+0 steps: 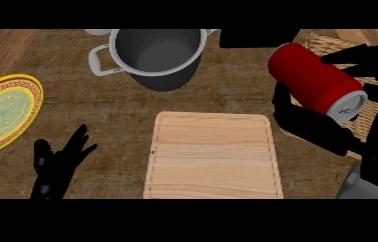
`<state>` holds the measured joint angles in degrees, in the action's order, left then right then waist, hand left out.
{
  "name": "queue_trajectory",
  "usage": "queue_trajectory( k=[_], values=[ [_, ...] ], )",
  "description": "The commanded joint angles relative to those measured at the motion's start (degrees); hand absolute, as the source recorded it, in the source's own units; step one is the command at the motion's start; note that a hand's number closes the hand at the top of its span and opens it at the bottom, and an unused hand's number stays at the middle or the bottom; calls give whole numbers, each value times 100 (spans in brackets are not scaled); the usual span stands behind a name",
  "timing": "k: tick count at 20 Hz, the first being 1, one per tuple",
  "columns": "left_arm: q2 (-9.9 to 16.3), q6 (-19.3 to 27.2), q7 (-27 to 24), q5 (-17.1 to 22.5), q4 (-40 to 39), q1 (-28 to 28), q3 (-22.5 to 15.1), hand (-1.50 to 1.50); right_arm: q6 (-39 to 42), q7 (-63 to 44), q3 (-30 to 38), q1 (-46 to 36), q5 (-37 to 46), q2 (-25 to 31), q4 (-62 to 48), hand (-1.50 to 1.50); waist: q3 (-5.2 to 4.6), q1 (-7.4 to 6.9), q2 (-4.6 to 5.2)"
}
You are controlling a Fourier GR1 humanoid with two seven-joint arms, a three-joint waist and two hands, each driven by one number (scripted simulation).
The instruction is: Pick the can from the cutting board and place it in the basket
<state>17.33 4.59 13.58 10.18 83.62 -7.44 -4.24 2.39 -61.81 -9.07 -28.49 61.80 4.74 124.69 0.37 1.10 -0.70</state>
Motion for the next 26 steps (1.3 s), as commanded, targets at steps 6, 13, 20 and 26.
queue_trajectory(
  k=[6, 13, 20, 26],
  values=[
    [-67, -81, 204, 10, -51, -157, -24, 0, 1120, -310, 2271, -1003, -1212, 953, -226, 150, -37, -88, 56],
    [-329, 42, -50, -254, -504, 4, -130, 0, 1324, 239, 2993, -1115, -1739, 1715, -1251, 150, -40, -91, 73],
    [-352, 61, 162, -381, -312, 6, -143, 0, 950, 1295, 3435, -666, -2186, 2012, -2047, 150, -36, -117, 76],
    [-459, 103, 315, -322, -423, 329, -8, 0, -162, 2318, 4008, -396, -2501, 1759, -3115, 150, -32, -123, 92]
  ],
)
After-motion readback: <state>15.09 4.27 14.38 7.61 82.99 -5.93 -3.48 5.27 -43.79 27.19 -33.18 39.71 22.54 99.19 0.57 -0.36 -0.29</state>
